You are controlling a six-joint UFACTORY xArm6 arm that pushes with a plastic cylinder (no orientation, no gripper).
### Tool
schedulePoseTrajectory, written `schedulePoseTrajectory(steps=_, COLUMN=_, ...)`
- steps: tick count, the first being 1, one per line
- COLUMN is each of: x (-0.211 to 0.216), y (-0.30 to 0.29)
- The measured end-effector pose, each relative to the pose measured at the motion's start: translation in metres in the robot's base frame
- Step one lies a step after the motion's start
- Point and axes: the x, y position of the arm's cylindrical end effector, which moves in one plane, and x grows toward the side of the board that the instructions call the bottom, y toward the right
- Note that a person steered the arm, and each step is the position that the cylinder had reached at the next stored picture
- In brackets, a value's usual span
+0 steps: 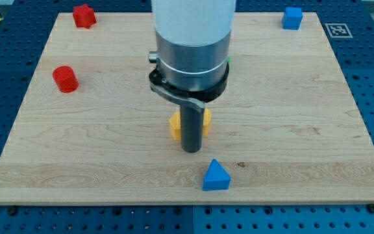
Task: Place the yellow hexagon at the left of the heart
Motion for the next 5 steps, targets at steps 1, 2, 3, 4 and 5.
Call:
schedulePoseTrajectory(steps=1, x=-0.011, y=0.004)
schedulePoseTrajectory(steps=2, x=-0.02, y=0.004)
schedulePoseTrajectory(steps=3, x=0.011, y=0.007)
schedulePoseTrajectory(steps=4, x=0.014, y=0.01)
schedulePoseTrajectory(steps=5, x=0.003, y=0.003)
